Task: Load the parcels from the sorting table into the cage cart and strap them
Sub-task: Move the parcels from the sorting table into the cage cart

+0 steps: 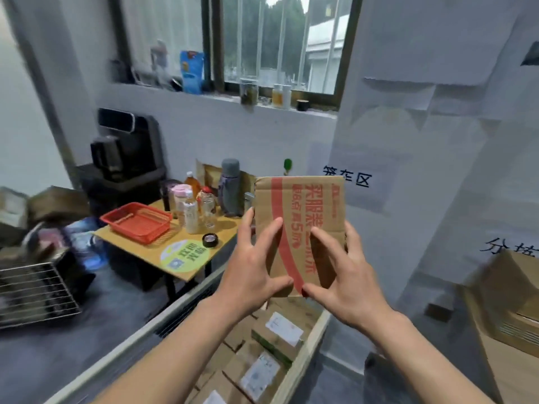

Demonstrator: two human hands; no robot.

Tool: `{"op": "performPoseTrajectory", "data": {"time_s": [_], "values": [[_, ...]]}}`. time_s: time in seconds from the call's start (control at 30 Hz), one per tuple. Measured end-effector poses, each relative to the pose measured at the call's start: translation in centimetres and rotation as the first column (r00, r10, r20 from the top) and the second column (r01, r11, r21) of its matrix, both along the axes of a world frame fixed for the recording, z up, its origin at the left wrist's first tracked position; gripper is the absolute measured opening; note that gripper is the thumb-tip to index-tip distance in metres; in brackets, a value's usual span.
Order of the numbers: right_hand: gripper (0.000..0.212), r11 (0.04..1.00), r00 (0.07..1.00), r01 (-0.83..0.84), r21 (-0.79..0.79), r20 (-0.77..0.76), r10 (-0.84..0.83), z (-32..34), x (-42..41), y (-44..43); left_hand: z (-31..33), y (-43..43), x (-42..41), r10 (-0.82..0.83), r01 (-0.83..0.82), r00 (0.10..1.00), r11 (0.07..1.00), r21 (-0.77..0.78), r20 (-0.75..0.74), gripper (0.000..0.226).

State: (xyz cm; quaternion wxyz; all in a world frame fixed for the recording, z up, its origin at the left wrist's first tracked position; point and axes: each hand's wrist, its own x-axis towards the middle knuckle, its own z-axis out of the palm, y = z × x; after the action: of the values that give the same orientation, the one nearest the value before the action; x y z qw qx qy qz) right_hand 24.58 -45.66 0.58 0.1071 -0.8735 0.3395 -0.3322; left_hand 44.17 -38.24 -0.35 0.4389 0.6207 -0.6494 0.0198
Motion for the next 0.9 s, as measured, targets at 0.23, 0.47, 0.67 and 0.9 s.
{"op": "performPoseTrajectory", "data": {"time_s": [0.23, 0.47, 0.67, 0.9], "values": [[0.097, 0.951, 0.949, -0.299, -0.081, 0.085, 0.305, 2.4, 10.9, 3.1, 2.0, 9.0, 8.3, 0.304, -0.301, 0.952, 0.948, -0.106, 0.022, 0.102], [0.092, 0.803, 0.789, -0.587, -0.104, 0.147, 0.596, 3.1, 18.1, 7.6, 2.5, 18.1, 10.3, 0.6, -0.594, 0.8, 0.788, -0.162, -0.012, 0.095], [0.086, 0.635, 0.61, -0.758, -0.148, 0.184, 0.771, 2.5, 21.4, 12.3, 1.8, 25.1, 9.3, 0.768, -0.754, 0.639, 0.616, -0.227, -0.041, 0.09], [0.076, 0.514, 0.478, -0.846, -0.142, 0.222, 0.85, 1.8, 23.5, 18.2, 1.0, 32.1, 8.3, 0.865, -0.843, 0.496, 0.457, -0.283, -0.079, 0.082]]}}
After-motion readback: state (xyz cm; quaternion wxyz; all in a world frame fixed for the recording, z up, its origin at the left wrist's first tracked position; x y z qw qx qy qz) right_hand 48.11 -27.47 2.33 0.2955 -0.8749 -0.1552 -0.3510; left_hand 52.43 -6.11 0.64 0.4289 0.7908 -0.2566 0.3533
